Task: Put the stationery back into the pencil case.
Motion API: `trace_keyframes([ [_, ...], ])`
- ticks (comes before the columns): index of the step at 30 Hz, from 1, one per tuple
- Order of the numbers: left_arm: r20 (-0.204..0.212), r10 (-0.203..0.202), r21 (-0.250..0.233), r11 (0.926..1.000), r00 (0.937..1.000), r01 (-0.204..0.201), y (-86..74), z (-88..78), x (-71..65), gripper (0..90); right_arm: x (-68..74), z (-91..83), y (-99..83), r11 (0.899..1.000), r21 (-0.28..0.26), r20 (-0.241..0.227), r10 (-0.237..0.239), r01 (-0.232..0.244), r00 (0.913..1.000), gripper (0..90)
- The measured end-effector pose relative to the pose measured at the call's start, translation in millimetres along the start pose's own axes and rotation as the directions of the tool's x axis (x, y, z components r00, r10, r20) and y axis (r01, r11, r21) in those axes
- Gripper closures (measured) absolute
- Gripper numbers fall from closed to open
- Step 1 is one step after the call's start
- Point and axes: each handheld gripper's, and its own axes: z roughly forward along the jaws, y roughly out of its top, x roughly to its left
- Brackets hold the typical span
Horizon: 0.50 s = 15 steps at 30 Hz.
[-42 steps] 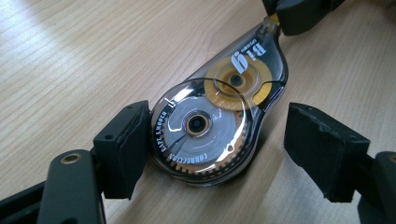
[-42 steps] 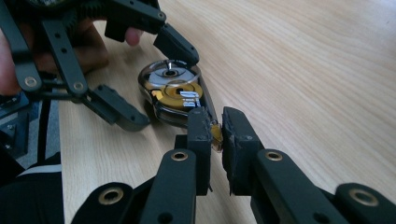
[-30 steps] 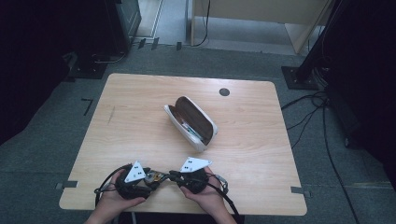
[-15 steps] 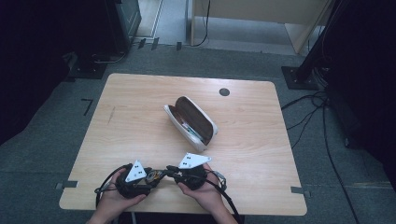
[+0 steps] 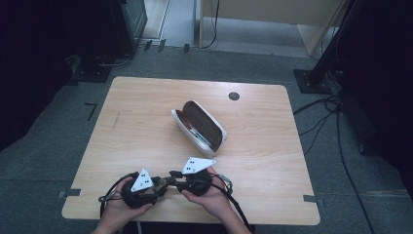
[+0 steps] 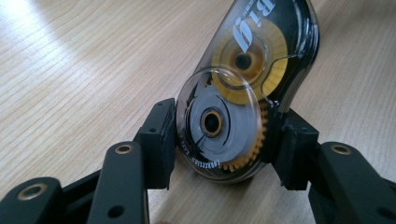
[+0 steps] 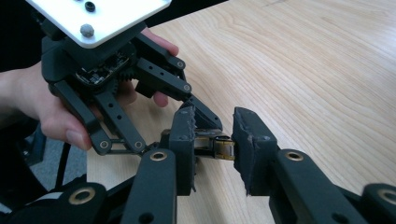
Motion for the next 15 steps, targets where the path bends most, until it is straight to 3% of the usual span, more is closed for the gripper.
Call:
trace_keyframes([
  [9,0.026,-0.012,-0.013,0.9998,0.9996,0.012,-0.2,1.0,1.2,50.8,-2.2,3.8,3.0,1.0,-0.004,-0.043,-0.014,0.014,0.999,64.6],
  [15,0.05,-0.044,-0.039,0.9982,0.9978,0.046,-2.1,2.0,3.9,51.2,-3.5,6.7,3.8,0.999,-0.003,-0.051,-0.039,0.039,0.9979,60.3],
])
